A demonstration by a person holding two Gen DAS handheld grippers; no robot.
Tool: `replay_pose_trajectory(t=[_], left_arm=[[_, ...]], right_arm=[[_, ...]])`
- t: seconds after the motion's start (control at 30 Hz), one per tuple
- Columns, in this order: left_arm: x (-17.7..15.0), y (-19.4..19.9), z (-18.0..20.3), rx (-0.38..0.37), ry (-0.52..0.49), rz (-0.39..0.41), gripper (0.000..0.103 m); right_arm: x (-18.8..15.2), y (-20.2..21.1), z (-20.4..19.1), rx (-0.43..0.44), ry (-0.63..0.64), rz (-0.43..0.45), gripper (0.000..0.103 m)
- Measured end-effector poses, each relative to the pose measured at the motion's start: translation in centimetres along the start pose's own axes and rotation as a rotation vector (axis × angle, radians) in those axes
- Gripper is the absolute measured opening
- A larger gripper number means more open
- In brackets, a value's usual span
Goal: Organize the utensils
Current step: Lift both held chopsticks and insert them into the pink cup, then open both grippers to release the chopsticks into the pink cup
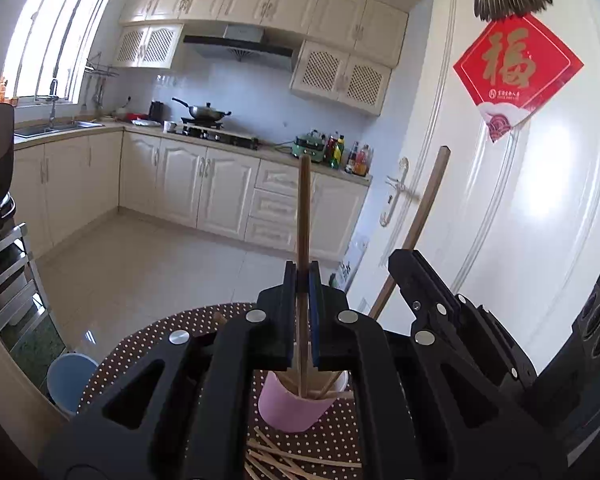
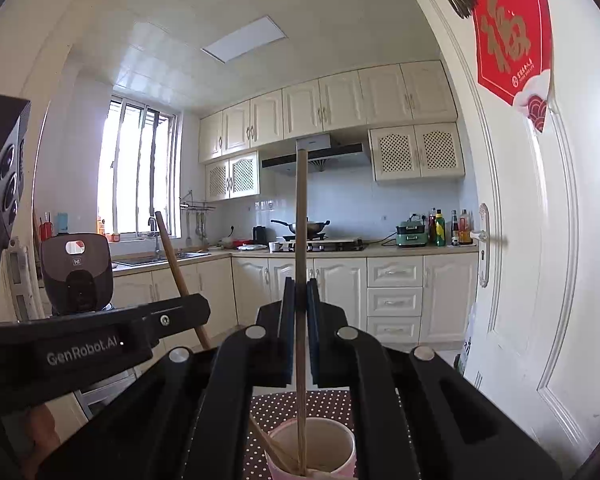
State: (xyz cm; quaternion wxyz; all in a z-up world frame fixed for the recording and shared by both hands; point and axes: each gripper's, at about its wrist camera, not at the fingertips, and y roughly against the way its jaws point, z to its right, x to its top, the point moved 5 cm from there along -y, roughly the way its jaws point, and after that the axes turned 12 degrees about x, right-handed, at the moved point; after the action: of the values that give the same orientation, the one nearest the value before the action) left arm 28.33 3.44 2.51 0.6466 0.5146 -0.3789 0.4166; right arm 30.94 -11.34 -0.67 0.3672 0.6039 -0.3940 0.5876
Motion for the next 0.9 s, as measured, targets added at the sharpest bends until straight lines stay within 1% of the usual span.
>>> replay_pose_trajectory(t=[0.27,0.47,0.73,0.9], left_arm=[[-0.7,0.2,0.7,0.009,-0.039,-0.025,0.007],[-1.0,0.6,0.6,0.041,-0.062,-0.041,0.007],[-1.6,1.0,0.1,0.067,-0.061,-0.083,0.007],[-1.6,1.6,0.1,0.081,-0.067,-0.102,0.007]], right_arm=[[-0.7,0.8,0.0,0.005,-0.008,-0.033,0.004],[-1.0,1.3,-0.1,0.001,-0.016,-0.059,0.004],[-0.6,1.8,0.1,-0.004,-0.048,-0.089,0.005],[-0.3,2.3,-0.3,0.008,-0.057,-0.108,0.005]])
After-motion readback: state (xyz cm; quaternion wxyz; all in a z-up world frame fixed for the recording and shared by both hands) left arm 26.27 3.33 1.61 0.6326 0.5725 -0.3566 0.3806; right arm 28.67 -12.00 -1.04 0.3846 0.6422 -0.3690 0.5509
